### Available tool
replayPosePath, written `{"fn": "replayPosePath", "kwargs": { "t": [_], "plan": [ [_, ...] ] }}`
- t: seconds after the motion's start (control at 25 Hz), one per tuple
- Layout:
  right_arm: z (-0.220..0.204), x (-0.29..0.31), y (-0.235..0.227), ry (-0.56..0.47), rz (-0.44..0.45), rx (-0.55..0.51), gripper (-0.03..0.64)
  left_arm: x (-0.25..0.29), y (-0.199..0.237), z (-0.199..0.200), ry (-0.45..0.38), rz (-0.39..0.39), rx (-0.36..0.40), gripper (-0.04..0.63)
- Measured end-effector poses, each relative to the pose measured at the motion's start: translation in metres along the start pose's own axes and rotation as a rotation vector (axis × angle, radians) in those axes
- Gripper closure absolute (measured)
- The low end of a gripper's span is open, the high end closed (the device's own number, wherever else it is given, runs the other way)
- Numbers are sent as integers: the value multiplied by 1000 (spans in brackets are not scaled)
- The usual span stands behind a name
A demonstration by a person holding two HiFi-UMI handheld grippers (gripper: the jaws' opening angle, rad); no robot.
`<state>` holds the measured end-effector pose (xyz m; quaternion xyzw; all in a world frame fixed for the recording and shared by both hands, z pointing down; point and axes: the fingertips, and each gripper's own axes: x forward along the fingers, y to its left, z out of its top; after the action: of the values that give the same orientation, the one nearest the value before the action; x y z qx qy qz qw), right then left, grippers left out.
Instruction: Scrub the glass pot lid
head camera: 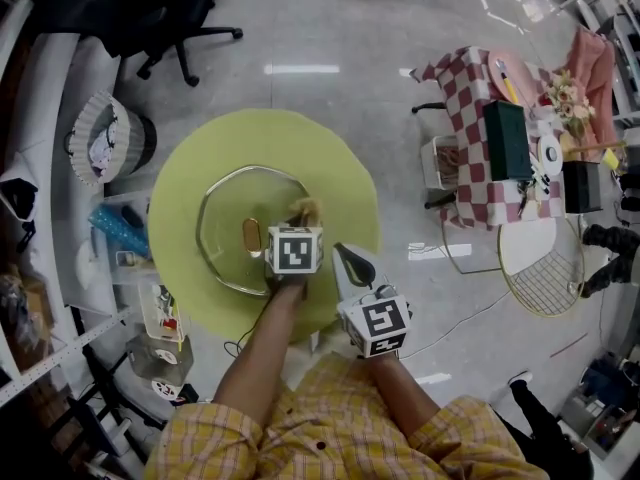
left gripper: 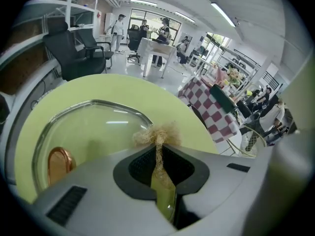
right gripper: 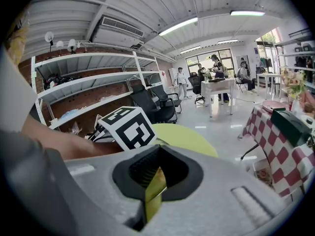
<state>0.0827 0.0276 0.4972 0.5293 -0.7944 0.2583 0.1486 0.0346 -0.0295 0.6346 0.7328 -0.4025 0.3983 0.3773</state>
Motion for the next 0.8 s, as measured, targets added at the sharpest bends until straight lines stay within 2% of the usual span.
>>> {"fn": "replayPosePath", "kwargs": {
  "t": [0.2, 0.4, 0.8],
  "plan": [
    [-2, -2, 4, 4, 7, -8, 620, -2, -12, -9, -21, -65, -70, 557],
    [-4, -3, 9, 9, 20, -16, 618, -6, -16, -15, -48, -84, -96, 557],
    [-5, -6, 24, 15, 47, -48, 618, -13, 6, -31, -85, -29, -104, 557]
  ]
}}
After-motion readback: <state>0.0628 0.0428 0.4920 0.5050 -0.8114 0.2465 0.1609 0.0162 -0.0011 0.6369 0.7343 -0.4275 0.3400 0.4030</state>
